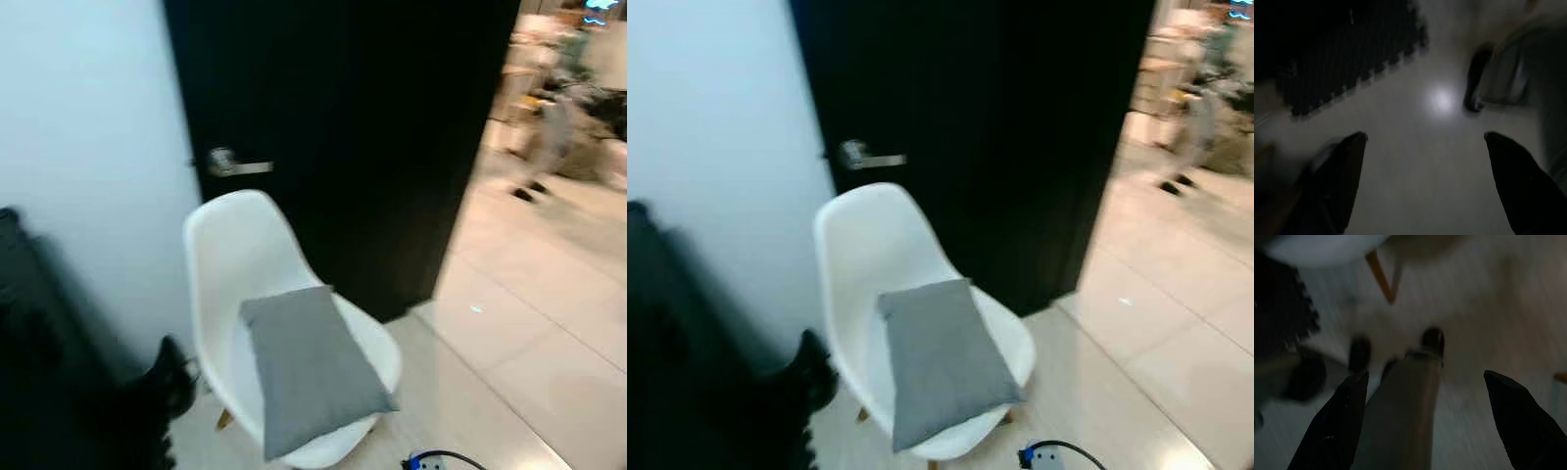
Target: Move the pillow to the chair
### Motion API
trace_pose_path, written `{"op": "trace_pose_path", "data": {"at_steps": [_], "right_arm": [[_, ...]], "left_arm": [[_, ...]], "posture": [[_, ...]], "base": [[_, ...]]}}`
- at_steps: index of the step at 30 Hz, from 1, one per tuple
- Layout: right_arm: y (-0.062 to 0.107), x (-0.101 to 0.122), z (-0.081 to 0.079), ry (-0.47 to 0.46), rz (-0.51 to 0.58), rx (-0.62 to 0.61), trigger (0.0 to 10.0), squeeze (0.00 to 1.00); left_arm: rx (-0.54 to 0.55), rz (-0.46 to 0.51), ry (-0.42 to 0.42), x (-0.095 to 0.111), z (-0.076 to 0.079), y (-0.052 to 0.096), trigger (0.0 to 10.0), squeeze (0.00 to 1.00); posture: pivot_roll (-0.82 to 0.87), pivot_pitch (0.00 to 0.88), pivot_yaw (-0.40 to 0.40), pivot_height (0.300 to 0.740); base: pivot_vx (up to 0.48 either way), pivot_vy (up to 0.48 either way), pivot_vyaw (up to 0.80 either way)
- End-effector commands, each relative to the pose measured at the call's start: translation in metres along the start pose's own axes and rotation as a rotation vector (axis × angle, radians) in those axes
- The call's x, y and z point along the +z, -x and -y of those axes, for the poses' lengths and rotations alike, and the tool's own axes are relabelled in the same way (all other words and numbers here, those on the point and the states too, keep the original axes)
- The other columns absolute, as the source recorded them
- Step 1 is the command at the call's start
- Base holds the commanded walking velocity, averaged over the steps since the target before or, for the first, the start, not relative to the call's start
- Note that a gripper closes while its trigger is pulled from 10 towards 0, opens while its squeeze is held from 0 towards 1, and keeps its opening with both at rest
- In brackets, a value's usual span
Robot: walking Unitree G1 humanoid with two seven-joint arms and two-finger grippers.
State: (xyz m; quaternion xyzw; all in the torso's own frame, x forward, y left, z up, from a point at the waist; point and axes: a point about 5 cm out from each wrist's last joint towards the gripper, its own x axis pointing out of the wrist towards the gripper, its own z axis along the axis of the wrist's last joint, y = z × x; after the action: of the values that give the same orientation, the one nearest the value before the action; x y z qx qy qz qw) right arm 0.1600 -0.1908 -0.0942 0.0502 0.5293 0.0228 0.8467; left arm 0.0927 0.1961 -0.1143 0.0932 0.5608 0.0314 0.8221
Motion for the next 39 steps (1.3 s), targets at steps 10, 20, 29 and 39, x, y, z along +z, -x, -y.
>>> {"op": "trace_pose_path", "data": {"at_steps": [10, 20, 29, 39], "right_arm": [[0.0012, -0.0154, 0.0008, 0.015, -0.048, -0.007, 10.0, 0.00], [0.0013, -0.0156, 0.0011, 0.033, -0.051, -0.007, 10.0, 0.00], [0.0014, -0.0158, 0.0012, 0.047, -0.054, -0.007, 10.0, 0.00], [0.0014, -0.0162, 0.0012, 0.055, -0.057, -0.008, 10.0, 0.00]], "left_arm": [[-0.030, 0.010, -0.027, 0.0051, 0.0079, -0.0005, 10.0, 0.00], [-0.032, 0.012, -0.033, 0.0051, 0.0089, -0.0004, 10.0, 0.00], [-0.036, 0.016, -0.042, 0.0059, 0.0098, -0.0004, 10.0, 0.00], [-0.039, 0.024, -0.033, 0.0072, 0.0107, -0.0004, 10.0, 0.00]], "posture": [[0.09, 0.000, -0.067, 0.740], [0.10, 0.000, -0.071, 0.740], [0.10, 0.000, -0.070, 0.740], [0.09, 0.000, -0.066, 0.740]], "base": [[-0.330, 0.000, 0.00], [-0.329, 0.000, 0.00], [-0.329, 0.000, 0.00], [-0.193, 0.000, 0.00]]}}
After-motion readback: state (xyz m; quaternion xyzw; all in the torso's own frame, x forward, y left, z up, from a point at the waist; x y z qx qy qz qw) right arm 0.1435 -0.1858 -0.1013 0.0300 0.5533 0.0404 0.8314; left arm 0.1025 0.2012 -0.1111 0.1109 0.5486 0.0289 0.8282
